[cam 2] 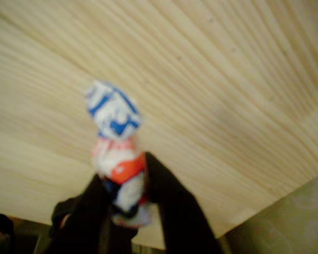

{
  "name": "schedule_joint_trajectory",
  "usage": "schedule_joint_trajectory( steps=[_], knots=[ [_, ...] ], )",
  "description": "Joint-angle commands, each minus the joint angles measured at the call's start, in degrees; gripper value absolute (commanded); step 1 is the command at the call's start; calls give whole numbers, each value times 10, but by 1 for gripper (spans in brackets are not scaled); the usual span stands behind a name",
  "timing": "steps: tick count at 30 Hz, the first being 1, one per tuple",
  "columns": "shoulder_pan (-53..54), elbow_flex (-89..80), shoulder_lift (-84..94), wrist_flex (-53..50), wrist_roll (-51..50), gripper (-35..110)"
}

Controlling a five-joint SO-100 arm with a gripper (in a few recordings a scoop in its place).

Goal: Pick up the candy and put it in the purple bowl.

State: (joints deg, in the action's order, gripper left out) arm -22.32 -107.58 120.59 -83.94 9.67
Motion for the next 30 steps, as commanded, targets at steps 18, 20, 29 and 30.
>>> schedule_joint_trajectory(
  steps=[18,20,29,30],
  knots=[
    [-363,39,206,-18,-95,-1],
    [-400,40,200,-4,-100,-1],
    [-523,72,133,83,-119,-1],
    [-533,75,122,92,-120,-1]
  ],
)
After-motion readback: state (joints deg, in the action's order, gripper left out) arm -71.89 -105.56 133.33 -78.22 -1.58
